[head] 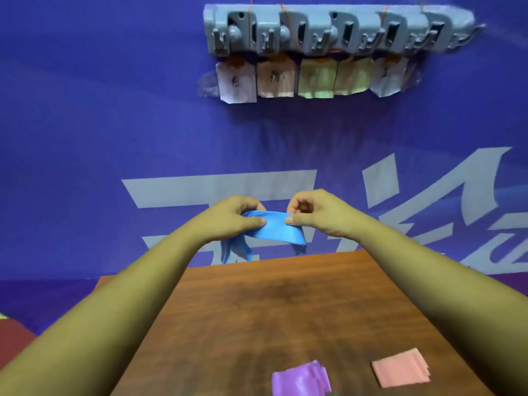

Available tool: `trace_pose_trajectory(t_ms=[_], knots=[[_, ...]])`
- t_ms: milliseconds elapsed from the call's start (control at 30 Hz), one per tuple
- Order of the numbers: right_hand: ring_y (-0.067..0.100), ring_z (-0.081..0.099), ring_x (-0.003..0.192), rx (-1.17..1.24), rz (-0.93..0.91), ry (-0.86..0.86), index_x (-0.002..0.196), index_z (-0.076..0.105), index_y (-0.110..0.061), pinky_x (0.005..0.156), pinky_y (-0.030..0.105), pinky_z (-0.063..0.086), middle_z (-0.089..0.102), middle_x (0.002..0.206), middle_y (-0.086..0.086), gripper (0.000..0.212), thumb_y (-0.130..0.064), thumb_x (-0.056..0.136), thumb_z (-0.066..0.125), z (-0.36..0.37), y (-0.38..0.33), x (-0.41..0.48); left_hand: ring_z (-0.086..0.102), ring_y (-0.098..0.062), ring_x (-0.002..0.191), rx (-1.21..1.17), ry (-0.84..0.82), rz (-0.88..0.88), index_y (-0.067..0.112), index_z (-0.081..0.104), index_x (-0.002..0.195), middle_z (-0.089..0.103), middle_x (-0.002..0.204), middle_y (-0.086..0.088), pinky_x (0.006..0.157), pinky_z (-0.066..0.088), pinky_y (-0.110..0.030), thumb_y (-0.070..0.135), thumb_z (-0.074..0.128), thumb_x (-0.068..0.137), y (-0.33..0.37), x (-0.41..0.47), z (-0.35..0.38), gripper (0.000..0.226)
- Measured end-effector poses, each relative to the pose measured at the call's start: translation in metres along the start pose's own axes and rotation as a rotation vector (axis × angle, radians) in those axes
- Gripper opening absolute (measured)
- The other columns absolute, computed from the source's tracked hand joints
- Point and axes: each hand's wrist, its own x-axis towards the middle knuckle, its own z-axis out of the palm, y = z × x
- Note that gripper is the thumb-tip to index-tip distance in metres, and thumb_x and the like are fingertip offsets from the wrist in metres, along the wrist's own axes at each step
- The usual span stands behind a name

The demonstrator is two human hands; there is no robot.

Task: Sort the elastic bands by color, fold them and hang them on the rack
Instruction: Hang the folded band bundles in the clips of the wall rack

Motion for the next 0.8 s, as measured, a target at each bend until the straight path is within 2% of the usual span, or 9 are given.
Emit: trace_pose_trajectory(t_ms=[100,167,233,333,433,467,533,600,800], knots=[[0.003,0.048,0.062,0.012,-0.035,0.024,0.082,0.065,-0.016,0.062,0.021,0.039,0.058,0.069,-0.009,0.008,-0.018,0.088,0.071,-0.015,-0.01,0.0,0.05,0.003,0.059,0.024,0.045,0.035,0.025,0.062,0.082,0.06,0.066,0.016,0.063,0.039,-0.02,0.02,0.06,0.093,0.02,0.004,-0.01,0.012],[0.005,0.048,0.064,0.046,-0.066,0.04,0.083,0.065,-0.014,0.063,0.022,0.04,0.057,0.07,-0.007,0.007,-0.014,0.088,0.07,-0.028,-0.017,-0.001,0.052,-0.005,0.067,0.002,0.072,0.052,0.019,0.064,0.086,0.065,0.078,-0.004,0.069,0.042,-0.027,0.019,0.061,0.092,0.034,0.006,-0.015,0.008],[0.008,0.046,0.066,0.078,-0.102,0.054,0.084,0.065,-0.011,0.064,0.021,0.039,0.055,0.071,-0.001,0.006,-0.01,0.088,0.07,-0.042,-0.025,-0.003,0.052,-0.012,0.074,-0.003,0.07,0.07,0.017,0.065,0.088,0.066,0.088,-0.013,0.075,0.043,-0.033,0.02,0.061,0.091,0.047,0.01,-0.023,0.006],[0.008,0.048,0.062,0.134,-0.11,0.056,0.086,0.066,-0.005,0.061,0.018,0.04,0.055,0.068,0.001,0.003,-0.007,0.088,0.068,-0.065,-0.037,-0.007,0.057,-0.013,0.08,-0.03,0.009,0.084,0.022,0.067,0.092,0.069,0.091,-0.005,0.082,0.045,-0.035,0.024,0.057,0.088,0.068,0.012,-0.036,0.011],[0.015,0.056,0.07,0.175,-0.124,0.055,0.089,0.069,-0.007,0.07,0.031,0.044,0.062,0.074,0.006,0.003,-0.01,0.087,0.069,-0.083,-0.043,-0.005,0.061,-0.013,0.083,-0.052,-0.004,0.075,0.021,0.07,0.098,0.07,0.092,-0.001,0.083,0.048,-0.034,0.011,0.055,0.095,0.082,0.013,-0.047,0.018],[0.018,0.053,0.07,0.17,-0.148,0.055,0.092,0.07,-0.011,0.07,0.034,0.042,0.059,0.074,0.01,0.005,-0.012,0.087,0.069,-0.088,-0.046,-0.005,0.06,-0.013,0.082,-0.056,0.011,0.077,0.02,0.07,0.098,0.07,0.091,0.0,0.082,0.046,-0.033,0.008,0.054,0.096,0.085,0.013,-0.049,0.02],[0.02,0.044,0.066,0.148,-0.193,0.062,0.098,0.067,-0.016,0.063,0.031,0.037,0.05,0.072,0.014,0.011,-0.012,0.087,0.068,-0.094,-0.051,-0.005,0.058,-0.012,0.08,-0.044,0.029,0.087,0.021,0.069,0.096,0.069,0.089,0.0,0.081,0.044,-0.033,0.008,0.053,0.096,0.092,0.014,-0.051,0.02],[0.018,0.04,0.062,0.118,-0.225,0.073,0.1,0.066,-0.017,0.057,0.027,0.033,0.048,0.07,0.013,0.013,-0.011,0.088,0.067,-0.099,-0.057,-0.007,0.057,-0.01,0.081,-0.042,0.031,0.095,0.019,0.068,0.098,0.069,0.092,-0.002,0.081,0.044,-0.032,0.006,0.053,0.096,0.096,0.013,-0.052,0.02],[0.015,0.048,0.067,0.091,-0.267,0.074,0.091,0.069,-0.021,0.066,0.032,0.036,0.06,0.072,0.002,0.007,-0.014,0.088,0.066,-0.116,-0.056,-0.011,0.061,-0.017,0.093,-0.142,0.084,0.064,0.022,0.069,0.103,0.071,0.104,-0.005,0.088,0.045,-0.036,0.005,0.052,0.091,0.11,0.018,-0.049,0.026]])
